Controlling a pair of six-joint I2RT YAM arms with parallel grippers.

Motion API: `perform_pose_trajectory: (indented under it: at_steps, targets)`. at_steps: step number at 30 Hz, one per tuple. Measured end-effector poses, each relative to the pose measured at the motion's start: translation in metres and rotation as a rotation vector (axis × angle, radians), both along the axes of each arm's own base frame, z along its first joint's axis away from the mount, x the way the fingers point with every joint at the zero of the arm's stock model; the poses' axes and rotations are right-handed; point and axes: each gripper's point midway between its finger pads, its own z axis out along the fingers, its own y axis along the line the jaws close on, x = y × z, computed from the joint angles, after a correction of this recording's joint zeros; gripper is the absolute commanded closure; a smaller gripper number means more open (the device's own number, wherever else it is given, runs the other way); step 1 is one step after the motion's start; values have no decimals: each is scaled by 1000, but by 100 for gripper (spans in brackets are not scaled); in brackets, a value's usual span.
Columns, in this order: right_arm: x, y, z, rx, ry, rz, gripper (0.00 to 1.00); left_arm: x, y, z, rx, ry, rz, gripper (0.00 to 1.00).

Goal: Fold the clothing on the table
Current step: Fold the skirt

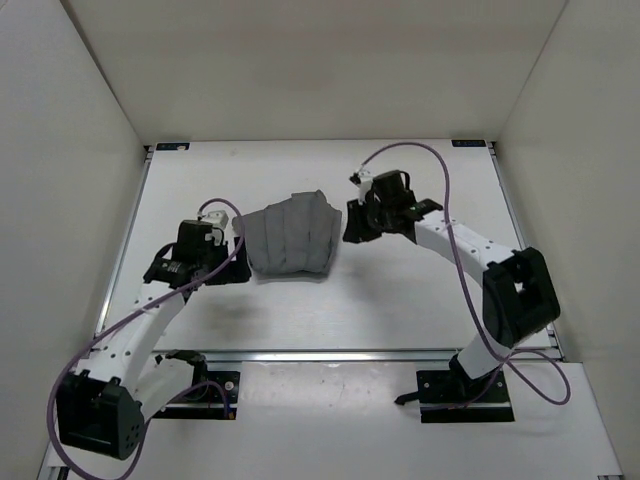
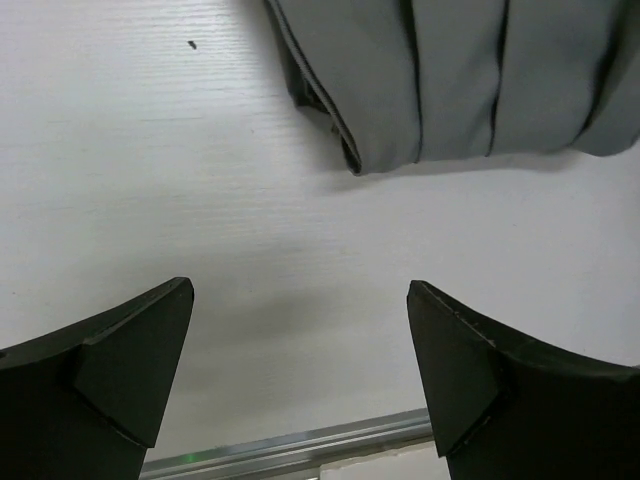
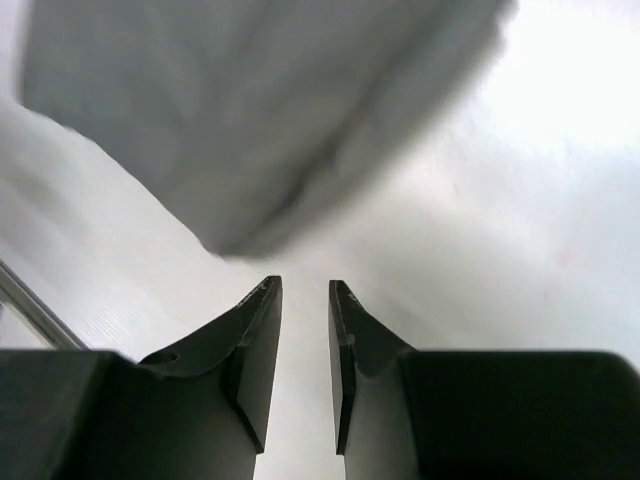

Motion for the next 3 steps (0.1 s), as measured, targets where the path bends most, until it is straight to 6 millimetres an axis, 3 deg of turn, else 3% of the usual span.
perform_pose_trajectory:
  at_steps: [3]
  targets:
    - [-20,-26,-26,-37,61,-33,72,-3,-1,8,2,-34,-23,1]
